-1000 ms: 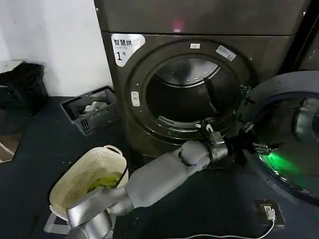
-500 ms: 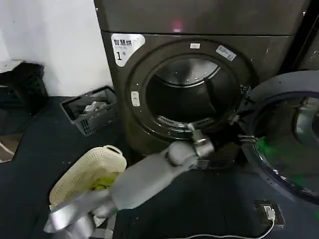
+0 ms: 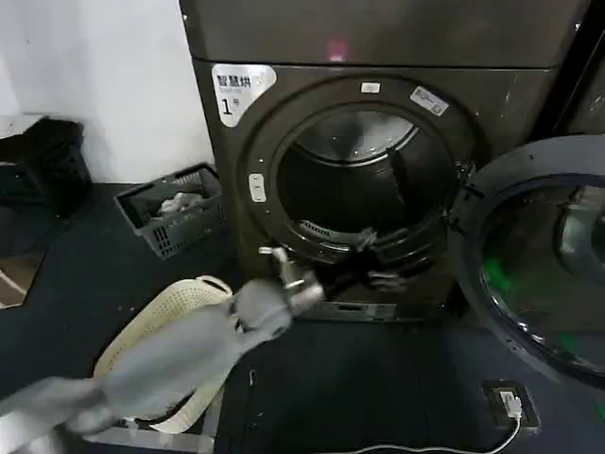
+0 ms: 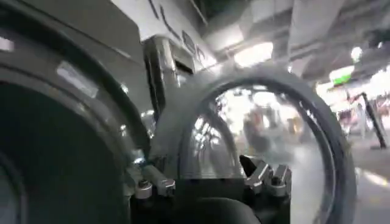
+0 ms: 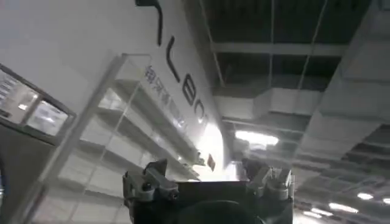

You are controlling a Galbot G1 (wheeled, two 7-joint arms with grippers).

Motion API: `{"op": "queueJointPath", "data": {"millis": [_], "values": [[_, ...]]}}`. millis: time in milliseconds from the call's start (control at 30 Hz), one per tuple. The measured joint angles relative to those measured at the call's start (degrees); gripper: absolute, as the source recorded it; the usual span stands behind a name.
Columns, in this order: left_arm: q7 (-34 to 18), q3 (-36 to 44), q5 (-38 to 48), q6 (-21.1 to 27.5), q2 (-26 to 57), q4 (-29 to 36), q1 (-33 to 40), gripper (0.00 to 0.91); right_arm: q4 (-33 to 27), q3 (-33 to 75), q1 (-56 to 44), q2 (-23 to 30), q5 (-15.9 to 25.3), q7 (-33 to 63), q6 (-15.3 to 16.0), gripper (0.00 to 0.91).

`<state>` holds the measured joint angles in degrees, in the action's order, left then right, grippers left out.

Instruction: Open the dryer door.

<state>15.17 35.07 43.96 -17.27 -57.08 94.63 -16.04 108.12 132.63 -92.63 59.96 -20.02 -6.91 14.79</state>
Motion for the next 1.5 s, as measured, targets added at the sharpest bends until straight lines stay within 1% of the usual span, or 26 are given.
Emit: {"op": "queueJointPath", "data": {"millis": [100,200,333,433,567,800,1000,1233,1333,1500], "values": [[0.1,0.3,2.2,-0.7,5.5,1.2,-0.4,0.907,0.6,0.6,0.1,0.0,0.0,0.1,0.2,0.907],[0.9,1.1,2.7,-0.7,11.0,1.6,-0.4,0.907,1.2,0.8,0.5,-0.2,0.0,0.1,0.1,0.907],[2.2,1.4,3.5,1.0,17.4,2.9,-1.1,0.907,1.5,1.5,0.6,-0.3,0.1,0.1,0.3,0.907],[2.9,1.5,1.5,2.1,21.9,3.6,-1.6,0.907,1.3,2.1,0.4,-0.6,0.4,-0.2,0.4,0.907],[3.9,1.4,-0.4,5.4,28.1,4.5,-2.4,0.907,1.1,2.4,0.3,-1.1,0.8,-0.4,0.4,0.907],[10.7,-0.3,-8.2,12.3,36.8,3.0,-3.5,0.907,1.2,1.0,1.3,-1.5,1.6,-0.5,0.4,0.907],[15.6,-3.0,-13.5,14.9,41.9,2.2,-5.8,0.907,1.2,-0.4,2.3,-2.0,1.9,-0.6,0.6,0.907],[20.9,-7.3,-21.8,16.1,45.9,0.3,-10.0,0.907,1.0,-1.0,2.5,-2.7,2.1,-0.6,0.7,0.907],[23.2,-8.7,-23.9,16.2,46.8,-0.7,-11.9,0.907,0.7,-1.5,2.7,-2.7,2.8,-0.6,0.4,0.907],[24.3,-10.3,-26.0,17.0,47.3,-2.9,-13.2,0.907,0.7,-2.5,3.2,-2.5,3.2,-0.6,0.3,0.907]]}}
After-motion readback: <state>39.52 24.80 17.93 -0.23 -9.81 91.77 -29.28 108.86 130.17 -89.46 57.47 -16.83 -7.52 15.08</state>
